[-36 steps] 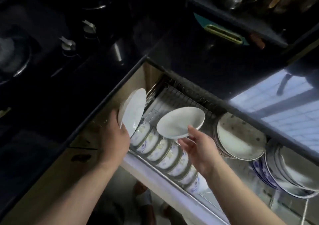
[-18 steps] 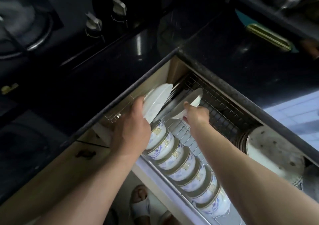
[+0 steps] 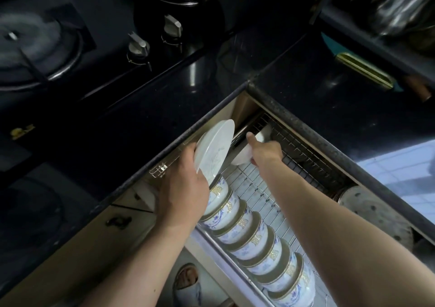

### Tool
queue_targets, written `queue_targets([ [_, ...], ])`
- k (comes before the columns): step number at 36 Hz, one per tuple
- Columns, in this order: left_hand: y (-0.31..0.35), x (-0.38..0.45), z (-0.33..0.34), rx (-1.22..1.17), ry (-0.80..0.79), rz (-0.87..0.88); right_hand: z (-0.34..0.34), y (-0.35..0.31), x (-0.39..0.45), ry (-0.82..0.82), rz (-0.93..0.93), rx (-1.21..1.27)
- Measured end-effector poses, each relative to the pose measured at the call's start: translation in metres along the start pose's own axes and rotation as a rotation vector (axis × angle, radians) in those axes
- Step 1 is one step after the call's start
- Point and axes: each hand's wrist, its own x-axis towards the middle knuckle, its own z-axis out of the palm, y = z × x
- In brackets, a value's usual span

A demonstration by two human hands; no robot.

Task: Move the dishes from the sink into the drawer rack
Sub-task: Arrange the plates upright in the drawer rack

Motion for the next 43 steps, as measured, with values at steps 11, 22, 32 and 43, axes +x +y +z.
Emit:
queue_targets([
  [11, 0.002, 0.001, -0.001, 0.039, -0.009, -0.018, -0.002, -0.012, 0.001, -0.044, -0.017, -0.113],
  [22, 0.003, 0.001, -0.001, 0.006, -0.028, -0.025, -0.019, -0.019, 0.008, -0.131, 0.211, 0.128],
  [32, 0.002, 0.003, 0.002, 0.021, -0.049, -0.042, -0.025, 0.018, -0.016, -0.141, 0.215, 0.507],
  [43, 0.003, 0.002, -0.002, -0.058, -0.047, -0.027, -0.054, 0.081, -0.052, -0.204, 0.23, 0.631],
])
